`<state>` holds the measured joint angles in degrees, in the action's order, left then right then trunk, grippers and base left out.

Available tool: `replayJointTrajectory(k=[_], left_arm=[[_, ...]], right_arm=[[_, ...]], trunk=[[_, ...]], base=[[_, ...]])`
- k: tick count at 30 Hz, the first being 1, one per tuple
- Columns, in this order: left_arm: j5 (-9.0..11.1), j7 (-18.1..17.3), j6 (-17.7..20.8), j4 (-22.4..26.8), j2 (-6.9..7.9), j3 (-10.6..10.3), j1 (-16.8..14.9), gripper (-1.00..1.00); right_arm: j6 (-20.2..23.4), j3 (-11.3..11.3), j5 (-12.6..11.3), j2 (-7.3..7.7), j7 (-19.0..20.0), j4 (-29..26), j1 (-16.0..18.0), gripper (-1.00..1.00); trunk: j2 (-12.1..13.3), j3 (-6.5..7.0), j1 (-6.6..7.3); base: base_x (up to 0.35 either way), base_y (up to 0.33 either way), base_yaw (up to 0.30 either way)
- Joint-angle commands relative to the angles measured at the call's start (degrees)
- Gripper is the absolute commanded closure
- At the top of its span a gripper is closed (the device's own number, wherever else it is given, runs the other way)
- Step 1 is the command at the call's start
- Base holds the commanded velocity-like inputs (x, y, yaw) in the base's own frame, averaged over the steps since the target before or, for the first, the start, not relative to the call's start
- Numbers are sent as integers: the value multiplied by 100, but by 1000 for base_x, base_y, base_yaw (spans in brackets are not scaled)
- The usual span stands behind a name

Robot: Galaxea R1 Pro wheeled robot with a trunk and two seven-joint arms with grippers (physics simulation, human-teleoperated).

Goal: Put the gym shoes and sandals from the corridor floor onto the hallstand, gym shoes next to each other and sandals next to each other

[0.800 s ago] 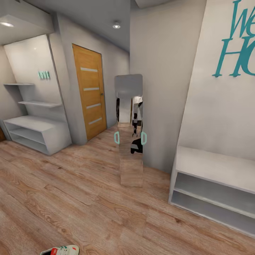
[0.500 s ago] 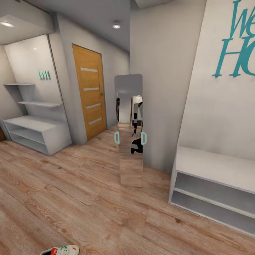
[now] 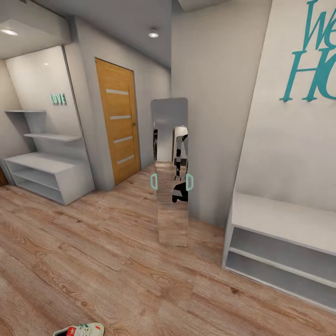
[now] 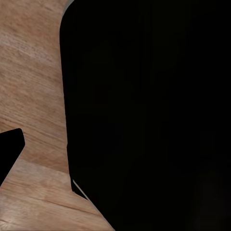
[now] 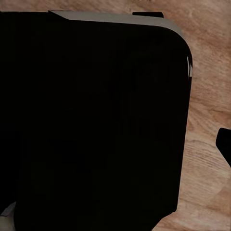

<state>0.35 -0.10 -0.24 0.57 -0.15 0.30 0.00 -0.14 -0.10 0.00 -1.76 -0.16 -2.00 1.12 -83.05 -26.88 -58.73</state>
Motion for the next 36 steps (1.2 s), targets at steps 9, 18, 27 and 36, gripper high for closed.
replayJointTrajectory(k=[9,18,27,36], left_arm=[[7,1,-16,7,-7,2,0,-100],[-33,19,-272,31,-9,-32,2,-100],[-65,49,-561,57,23,-46,-9,-100],[-47,53,-850,137,83,-29,-193,-100]], right_arm=[[-3,23,14,11,-2,-4,2,-100],[-21,27,26,117,-12,-103,2,-100],[-232,25,26,391,-16,-394,2,-100],[-521,5,22,644,-19,-685,2,-100]], trunk=[[-3,-5,0],[-3,-5,0],[-3,-5,0],[-3,-5,0]], base=[[0,0,0],[0,0,0],[0,0,0],[0,0,0]])
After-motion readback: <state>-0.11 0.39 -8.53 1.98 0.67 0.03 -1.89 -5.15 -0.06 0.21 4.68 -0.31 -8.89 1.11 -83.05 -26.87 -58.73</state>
